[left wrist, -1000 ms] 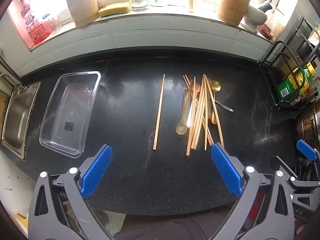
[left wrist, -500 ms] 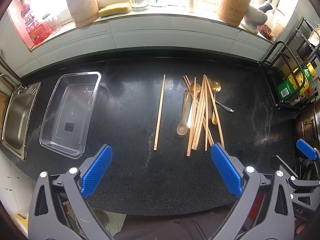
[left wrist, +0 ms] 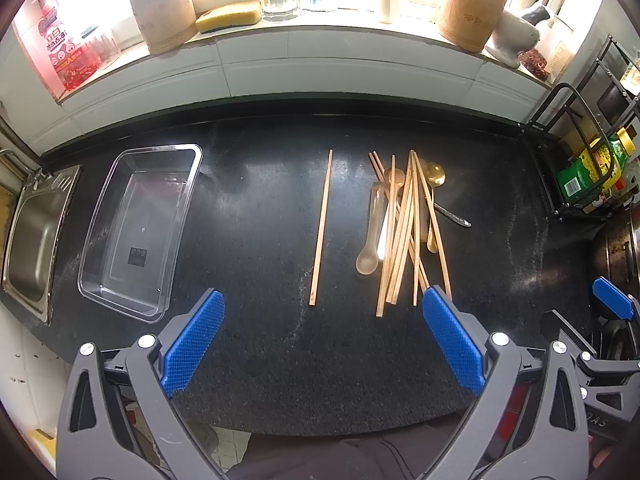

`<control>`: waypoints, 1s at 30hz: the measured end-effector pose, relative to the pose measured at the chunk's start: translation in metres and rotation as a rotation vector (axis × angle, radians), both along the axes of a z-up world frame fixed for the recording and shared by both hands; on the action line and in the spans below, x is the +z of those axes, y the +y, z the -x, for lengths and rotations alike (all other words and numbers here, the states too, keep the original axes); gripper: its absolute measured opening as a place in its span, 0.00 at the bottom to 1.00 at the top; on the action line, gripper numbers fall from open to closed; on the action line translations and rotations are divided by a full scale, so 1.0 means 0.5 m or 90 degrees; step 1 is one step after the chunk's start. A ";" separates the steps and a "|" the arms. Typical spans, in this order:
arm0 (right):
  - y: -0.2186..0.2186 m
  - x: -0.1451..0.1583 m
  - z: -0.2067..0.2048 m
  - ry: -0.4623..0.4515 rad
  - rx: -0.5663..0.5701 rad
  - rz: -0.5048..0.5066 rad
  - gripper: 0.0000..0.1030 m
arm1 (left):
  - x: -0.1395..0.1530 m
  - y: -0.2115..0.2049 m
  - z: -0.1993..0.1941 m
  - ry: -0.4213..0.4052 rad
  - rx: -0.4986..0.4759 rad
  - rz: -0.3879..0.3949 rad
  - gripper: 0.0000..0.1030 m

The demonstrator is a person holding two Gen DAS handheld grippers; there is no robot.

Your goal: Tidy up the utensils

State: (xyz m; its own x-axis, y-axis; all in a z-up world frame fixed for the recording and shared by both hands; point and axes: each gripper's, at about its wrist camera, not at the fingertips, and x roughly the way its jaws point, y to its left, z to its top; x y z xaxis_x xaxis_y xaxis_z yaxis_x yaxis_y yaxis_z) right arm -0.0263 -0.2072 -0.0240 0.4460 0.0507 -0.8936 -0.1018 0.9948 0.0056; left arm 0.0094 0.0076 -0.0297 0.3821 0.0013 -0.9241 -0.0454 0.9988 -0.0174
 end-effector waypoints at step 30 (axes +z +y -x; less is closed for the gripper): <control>-0.018 -0.048 -0.090 -0.017 0.001 0.012 0.94 | -0.093 0.045 -0.092 -0.026 -0.031 0.061 0.94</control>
State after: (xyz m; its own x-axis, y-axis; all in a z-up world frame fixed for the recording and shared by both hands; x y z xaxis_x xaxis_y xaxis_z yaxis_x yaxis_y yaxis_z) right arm 0.0185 -0.2161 -0.0481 0.4692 0.0352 -0.8824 -0.1032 0.9945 -0.0152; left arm 0.0551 0.0299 -0.0765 0.4167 -0.1058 -0.9029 0.0057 0.9935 -0.1138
